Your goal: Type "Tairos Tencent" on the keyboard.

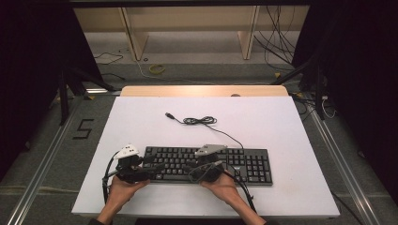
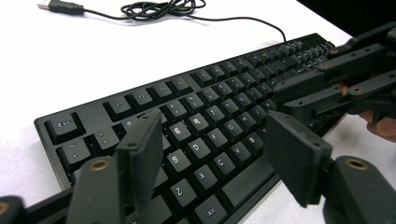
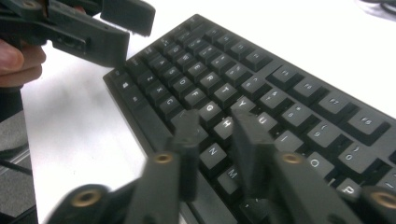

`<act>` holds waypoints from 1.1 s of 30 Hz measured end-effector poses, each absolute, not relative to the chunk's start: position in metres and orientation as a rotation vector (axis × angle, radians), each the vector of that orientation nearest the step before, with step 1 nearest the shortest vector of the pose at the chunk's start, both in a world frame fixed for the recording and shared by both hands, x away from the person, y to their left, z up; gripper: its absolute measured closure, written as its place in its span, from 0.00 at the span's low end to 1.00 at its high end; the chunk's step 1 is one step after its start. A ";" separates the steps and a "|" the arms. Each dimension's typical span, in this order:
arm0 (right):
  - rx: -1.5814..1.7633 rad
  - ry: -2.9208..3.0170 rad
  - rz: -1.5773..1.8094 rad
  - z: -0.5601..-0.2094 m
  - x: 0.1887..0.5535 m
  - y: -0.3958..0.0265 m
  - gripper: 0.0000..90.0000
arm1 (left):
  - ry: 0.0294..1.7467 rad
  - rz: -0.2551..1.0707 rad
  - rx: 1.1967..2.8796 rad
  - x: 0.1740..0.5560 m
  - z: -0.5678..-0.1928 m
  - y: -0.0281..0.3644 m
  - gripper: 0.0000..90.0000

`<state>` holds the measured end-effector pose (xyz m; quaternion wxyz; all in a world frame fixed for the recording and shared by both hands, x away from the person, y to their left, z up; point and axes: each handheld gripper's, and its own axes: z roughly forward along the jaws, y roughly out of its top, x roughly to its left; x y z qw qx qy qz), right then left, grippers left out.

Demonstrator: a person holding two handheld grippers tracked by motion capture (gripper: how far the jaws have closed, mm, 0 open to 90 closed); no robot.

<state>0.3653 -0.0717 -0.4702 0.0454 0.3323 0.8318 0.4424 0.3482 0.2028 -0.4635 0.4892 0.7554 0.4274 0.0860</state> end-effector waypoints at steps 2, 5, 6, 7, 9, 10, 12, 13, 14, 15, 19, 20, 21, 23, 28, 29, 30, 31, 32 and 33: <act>1.022 2.536 1.355 -0.469 0.365 -0.074 0.74 | 1.032 0.210 1.841 0.348 -0.463 0.202 0.45; 1.035 2.529 1.364 -0.466 0.365 -0.077 0.67 | 1.020 0.203 1.846 0.348 -0.463 0.201 0.52; 1.037 2.525 1.366 -0.466 0.365 -0.078 0.66 | 1.016 0.200 1.852 0.348 -0.463 0.200 0.54; 1.036 2.522 1.373 -0.465 0.365 -0.079 0.64 | 1.012 0.197 1.857 0.348 -0.463 0.200 0.57; 1.040 2.515 1.377 -0.464 0.364 -0.081 0.60 | 1.005 0.192 1.867 0.347 -0.463 0.198 0.61; 1.047 2.513 1.379 -0.463 0.364 -0.082 0.58 | 0.997 0.189 1.875 0.347 -0.464 0.197 0.63; 1.061 2.505 1.382 -0.462 0.364 -0.085 0.55 | 0.989 0.182 1.889 0.347 -0.464 0.194 0.68; 1.063 2.501 1.384 -0.462 0.364 -0.086 0.54 | 0.986 0.181 1.896 0.347 -0.464 0.193 0.70; 1.065 2.498 1.383 -0.462 0.364 -0.086 0.53 | 0.981 0.181 1.910 0.348 -0.465 0.191 0.72; 1.066 2.496 1.383 -0.462 0.364 -0.087 0.52 | 0.982 0.176 1.919 0.348 -0.465 0.190 0.74; 1.072 2.481 1.387 -0.460 0.362 -0.090 0.48 | 0.971 0.172 1.962 0.349 -0.468 0.185 0.85; 1.067 2.480 1.384 -0.460 0.362 -0.091 0.48 | 0.969 0.169 1.972 0.350 -0.469 0.184 0.87; 1.076 2.478 1.384 -0.460 0.361 -0.092 0.47 | 0.971 0.168 1.979 0.350 -0.470 0.182 0.89; 1.079 2.471 1.388 -0.459 0.360 -0.095 0.47 | 0.974 0.164 1.999 0.351 -0.472 0.180 0.93; 1.085 2.466 1.388 -0.459 0.359 -0.100 0.47 | 0.968 0.164 2.036 0.353 -0.474 0.174 0.99; 1.085 2.463 1.392 -0.459 0.359 -0.101 0.47 | 0.971 0.162 2.034 0.354 -0.474 0.173 0.99; 1.089 2.464 1.390 -0.459 0.359 -0.102 0.46 | 0.974 0.159 2.035 0.354 -0.475 0.172 0.99; 1.091 2.465 1.387 -0.459 0.359 -0.102 0.45 | 0.973 0.160 2.039 0.355 -0.476 0.171 0.99; 1.085 2.463 1.392 -0.459 0.359 -0.103 0.45 | 0.976 0.163 2.043 0.356 -0.476 0.171 0.99; 1.086 2.461 1.395 -0.459 0.358 -0.103 0.44 | 0.974 0.163 2.052 0.356 -0.477 0.171 0.99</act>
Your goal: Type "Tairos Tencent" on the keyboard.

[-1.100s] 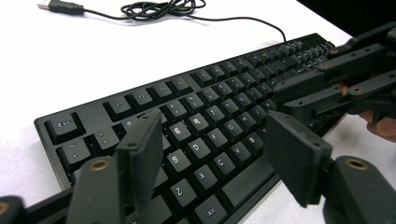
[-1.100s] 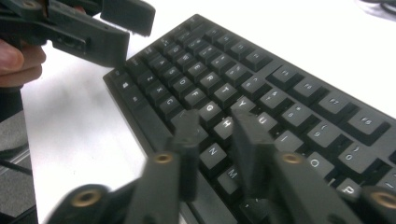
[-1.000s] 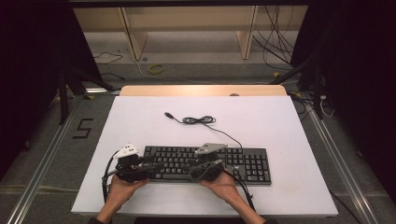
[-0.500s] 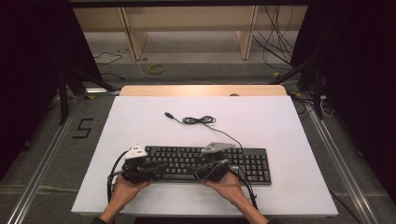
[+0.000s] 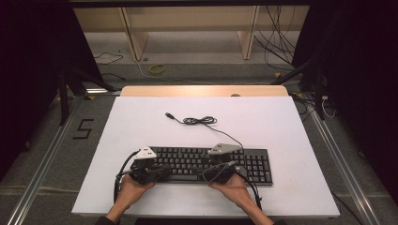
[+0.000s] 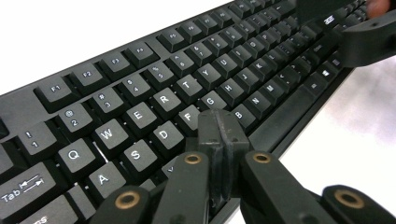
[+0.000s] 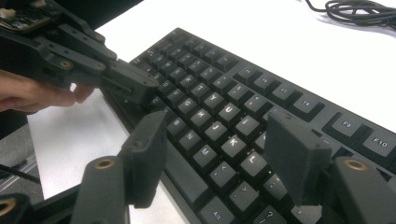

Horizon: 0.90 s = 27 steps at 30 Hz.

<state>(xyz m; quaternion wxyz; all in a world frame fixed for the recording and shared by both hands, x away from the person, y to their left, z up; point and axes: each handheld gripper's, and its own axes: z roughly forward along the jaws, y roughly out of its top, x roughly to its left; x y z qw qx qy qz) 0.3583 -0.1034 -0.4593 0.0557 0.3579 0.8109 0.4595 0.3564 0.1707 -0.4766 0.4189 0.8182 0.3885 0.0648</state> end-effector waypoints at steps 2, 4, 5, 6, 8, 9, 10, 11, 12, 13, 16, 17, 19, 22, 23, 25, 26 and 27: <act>1.084 2.456 1.404 -0.459 0.357 -0.104 0.42 | 0.978 0.163 2.053 0.357 -0.477 0.170 0.99; 1.082 2.453 1.412 -0.458 0.356 -0.105 0.41 | 0.983 0.165 2.054 0.358 -0.478 0.170 0.99; 1.080 2.453 1.414 -0.458 0.356 -0.106 0.41 | 0.986 0.165 2.056 0.358 -0.478 0.170 0.99; 1.079 2.449 1.418 -0.458 0.355 -0.107 0.40 | 0.989 0.164 2.056 0.358 -0.478 0.170 0.99; 1.081 2.443 1.425 -0.457 0.354 -0.108 0.40 | 0.988 0.167 2.059 0.358 -0.479 0.170 0.99; 1.077 2.441 1.429 -0.457 0.354 -0.109 0.40 | 0.990 0.163 2.060 0.358 -0.479 0.170 0.99; 1.080 2.439 1.430 -0.457 0.353 -0.110 0.40 | 0.989 0.162 2.064 0.358 -0.479 0.170 0.99; 1.078 2.436 1.433 -0.457 0.353 -0.111 0.40 | 0.989 0.160 2.065 0.358 -0.479 0.169 0.99; 1.083 2.436 1.432 -0.457 0.352 -0.112 0.40 | 0.989 0.159 2.066 0.358 -0.479 0.169 0.99; 1.082 2.433 1.434 -0.456 0.352 -0.113 0.39 | 0.988 0.160 2.067 0.358 -0.479 0.169 0.99; 1.081 2.427 1.440 -0.456 0.350 -0.115 0.39 | 0.988 0.161 2.070 0.358 -0.479 0.169 0.99; 1.080 2.425 1.440 -0.456 0.350 -0.116 0.39 | 0.990 0.161 2.068 0.358 -0.479 0.169 0.99; 1.083 2.422 1.443 -0.455 0.349 -0.118 0.39 | 0.989 0.160 2.069 0.358 -0.479 0.169 0.99; 1.084 2.420 1.445 -0.456 0.347 -0.121 0.39 | 0.988 0.159 2.073 0.358 -0.479 0.169 0.99; 1.085 2.420 1.441 -0.456 0.347 -0.121 0.39 | 0.988 0.160 2.072 0.358 -0.479 0.169 0.99; 1.083 2.421 1.441 -0.456 0.346 -0.123 0.39 | 0.988 0.159 2.073 0.358 -0.479 0.169 0.99; 1.086 2.422 1.439 -0.456 0.346 -0.123 0.39 | 0.987 0.159 2.074 0.358 -0.480 0.169 0.99; 1.088 2.422 1.438 -0.456 0.345 -0.123 0.39 | 0.988 0.160 2.073 0.358 -0.480 0.168 0.99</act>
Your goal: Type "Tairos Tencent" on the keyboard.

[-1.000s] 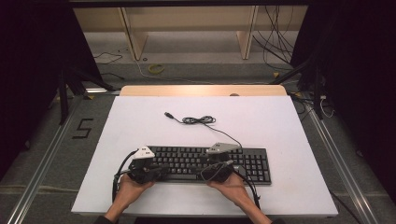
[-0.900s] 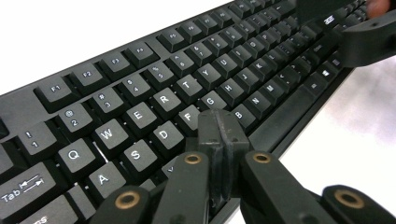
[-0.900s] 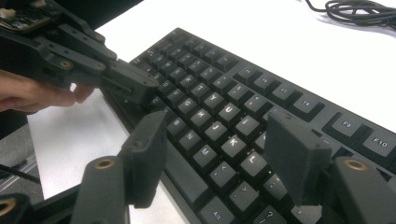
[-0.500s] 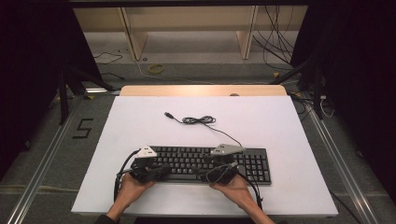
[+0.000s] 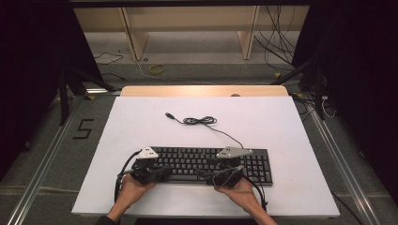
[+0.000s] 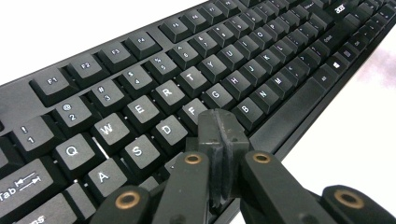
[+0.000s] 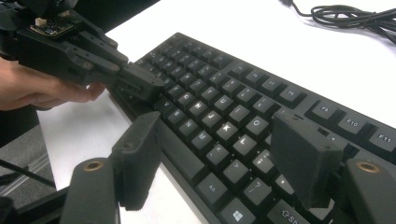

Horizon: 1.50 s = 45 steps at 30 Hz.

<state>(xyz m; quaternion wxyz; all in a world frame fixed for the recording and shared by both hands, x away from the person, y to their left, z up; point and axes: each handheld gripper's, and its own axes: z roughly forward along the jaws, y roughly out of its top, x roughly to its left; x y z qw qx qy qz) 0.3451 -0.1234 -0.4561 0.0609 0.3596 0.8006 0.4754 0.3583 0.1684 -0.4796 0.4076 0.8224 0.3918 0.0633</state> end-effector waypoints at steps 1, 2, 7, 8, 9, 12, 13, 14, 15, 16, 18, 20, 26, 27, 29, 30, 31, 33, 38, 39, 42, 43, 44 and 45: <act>1.086 2.423 1.437 -0.456 0.345 -0.124 0.39 | 0.987 0.160 2.073 0.358 -0.480 0.168 0.99; 1.086 2.424 1.436 -0.456 0.344 -0.124 0.39 | 0.988 0.159 2.076 0.358 -0.480 0.168 0.99; 1.089 2.423 1.433 -0.456 0.343 -0.126 0.39 | 0.987 0.163 2.092 0.359 -0.482 0.168 0.99; 1.090 2.422 1.434 -0.457 0.343 -0.126 0.39 | 0.992 0.154 2.090 0.359 -0.482 0.168 0.99; 1.091 2.422 1.433 -0.457 0.343 -0.126 0.39 | 0.988 0.157 2.092 0.359 -0.482 0.168 0.99; 1.096 2.422 1.429 -0.457 0.343 -0.127 0.39 | 0.987 0.161 2.095 0.359 -0.482 0.168 0.99; 1.095 2.422 1.429 -0.457 0.343 -0.128 0.39 | 0.988 0.158 2.093 0.359 -0.482 0.168 0.99; 1.095 2.423 1.427 -0.457 0.343 -0.128 0.39 | 0.989 0.155 2.095 0.359 -0.482 0.168 0.99; 1.095 2.423 1.426 -0.457 0.343 -0.128 0.39 | 0.989 0.154 2.094 0.359 -0.482 0.169 0.99; 1.095 2.422 1.426 -0.457 0.343 -0.128 0.39 | 0.991 0.154 2.090 0.359 -0.482 0.168 0.99; 1.096 2.422 1.428 -0.457 0.343 -0.128 0.39 | 0.987 0.160 2.094 0.359 -0.481 0.168 0.99; 1.096 2.419 1.429 -0.457 0.343 -0.128 0.39 | 0.994 0.165 2.084 0.358 -0.480 0.168 0.99; 1.097 2.424 1.428 -0.458 0.343 -0.128 0.39 | 0.997 0.166 2.055 0.358 -0.477 0.171 0.96; 1.097 2.424 1.428 -0.458 0.343 -0.128 0.39 | 0.995 0.165 2.056 0.358 -0.477 0.171 0.96; 1.095 2.424 1.430 -0.457 0.343 -0.128 0.39 | 0.992 0.159 2.047 0.358 -0.476 0.172 0.94; 1.095 2.423 1.431 -0.457 0.343 -0.128 0.39 | 0.993 0.154 2.044 0.358 -0.475 0.172 0.93; 1.095 2.423 1.431 -0.457 0.343 -0.128 0.39 | 0.993 0.153 2.042 0.358 -0.475 0.172 0.92; 1.097 2.423 1.431 -0.457 0.343 -0.128 0.39 | 0.991 0.153 2.038 0.357 -0.475 0.172 0.92; 1.091 2.425 1.431 -0.458 0.342 -0.127 0.39 | 0.987 0.153 2.018 0.357 -0.472 0.174 0.88; 1.093 2.427 1.430 -0.458 0.342 -0.127 0.39 | 0.982 0.156 2.013 0.358 -0.472 0.174 0.87; 1.093 2.426 1.431 -0.458 0.342 -0.127 0.39 | 0.988 0.159 2.002 0.358 -0.471 0.176 0.85; 1.093 2.426 1.432 -0.458 0.342 -0.127 0.39 | 0.990 0.160 1.998 0.358 -0.471 0.176 0.84; 1.093 2.427 1.431 -0.458 0.342 -0.127 0.39 | 0.993 0.163 1.995 0.358 -0.470 0.177 0.83; 1.093 2.428 1.431 -0.458 0.342 -0.126 0.39 | 0.997 0.160 1.990 0.359 -0.470 0.178 0.81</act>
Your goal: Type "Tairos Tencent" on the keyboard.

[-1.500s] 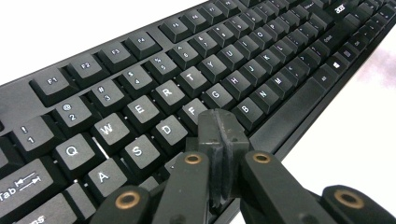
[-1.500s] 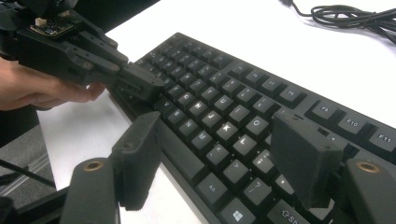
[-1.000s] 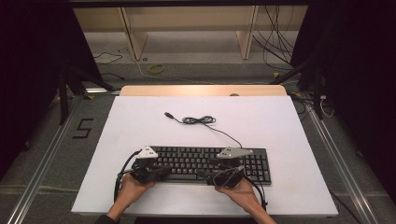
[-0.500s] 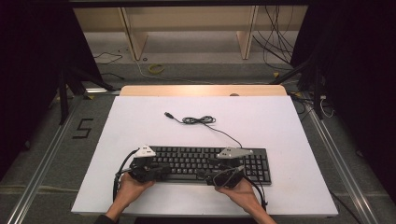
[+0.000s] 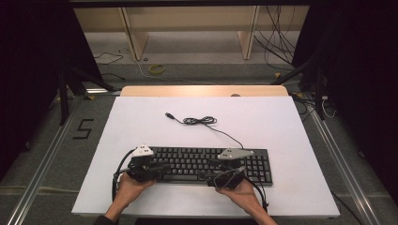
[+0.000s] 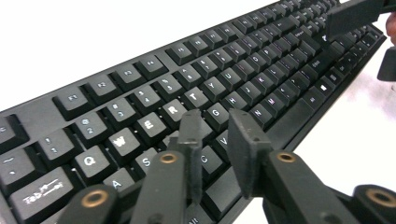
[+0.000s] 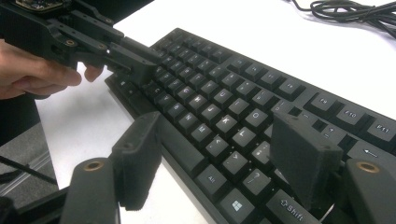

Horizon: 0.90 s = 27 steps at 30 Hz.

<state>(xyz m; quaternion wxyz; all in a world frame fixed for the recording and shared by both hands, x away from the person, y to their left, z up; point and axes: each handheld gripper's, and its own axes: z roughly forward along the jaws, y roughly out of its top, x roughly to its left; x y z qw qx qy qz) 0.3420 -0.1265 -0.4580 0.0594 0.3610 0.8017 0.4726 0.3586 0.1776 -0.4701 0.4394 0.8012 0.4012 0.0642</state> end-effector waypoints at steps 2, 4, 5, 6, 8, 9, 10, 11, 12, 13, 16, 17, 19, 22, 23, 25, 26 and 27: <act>1.091 2.429 1.433 -0.458 0.342 -0.126 0.39 | 1.008 0.161 1.980 0.359 -0.470 0.179 0.78; 1.089 2.429 1.434 -0.458 0.342 -0.126 0.39 | 1.017 0.165 1.973 0.360 -0.469 0.180 0.74; 1.090 2.430 1.434 -0.458 0.342 -0.126 0.39 | 1.021 0.166 1.970 0.360 -0.469 0.180 0.72; 1.090 2.429 1.435 -0.458 0.342 -0.126 0.39 | 1.031 0.165 1.962 0.360 -0.468 0.181 0.69; 1.088 2.429 1.436 -0.458 0.342 -0.126 0.39 | 1.042 0.164 1.952 0.361 -0.467 0.182 0.63; 1.088 2.429 1.437 -0.458 0.342 -0.126 0.39 | 1.044 0.167 1.951 0.362 -0.467 0.183 0.60; 1.089 2.428 1.437 -0.458 0.342 -0.126 0.39 | 1.054 0.172 1.946 0.362 -0.466 0.183 0.58; 1.089 2.428 1.438 -0.458 0.342 -0.126 0.39 | 1.061 0.180 1.944 0.363 -0.466 0.184 0.56; 1.090 2.428 1.440 -0.458 0.342 -0.126 0.39 | 1.068 0.181 1.938 0.363 -0.466 0.184 0.55; 1.090 2.428 1.440 -0.458 0.342 -0.126 0.39 | 1.071 0.185 1.938 0.364 -0.465 0.185 0.53; 1.088 2.430 1.441 -0.458 0.342 -0.125 0.39 | 1.088 0.188 1.920 0.365 -0.464 0.188 0.50; 1.088 2.430 1.441 -0.458 0.342 -0.125 0.39 | 1.090 0.193 1.914 0.366 -0.464 0.188 0.50; 1.087 2.429 1.442 -0.458 0.342 -0.125 0.39 | 1.097 0.198 1.910 0.366 -0.463 0.190 0.49; 1.085 2.429 1.442 -0.458 0.342 -0.125 0.39 | 1.104 0.199 1.903 0.368 -0.462 0.191 0.47; 1.086 2.428 1.443 -0.458 0.342 -0.125 0.39 | 1.105 0.197 1.902 0.368 -0.461 0.192 0.47; 1.087 2.429 1.443 -0.458 0.342 -0.125 0.39 | 1.111 0.197 1.896 0.369 -0.461 0.192 0.47; 1.085 2.429 1.443 -0.458 0.342 -0.125 0.39 | 1.110 0.200 1.898 0.369 -0.461 0.192 0.47; 1.084 2.430 1.443 -0.458 0.342 -0.125 0.39 | 1.111 0.202 1.897 0.370 -0.461 0.192 0.46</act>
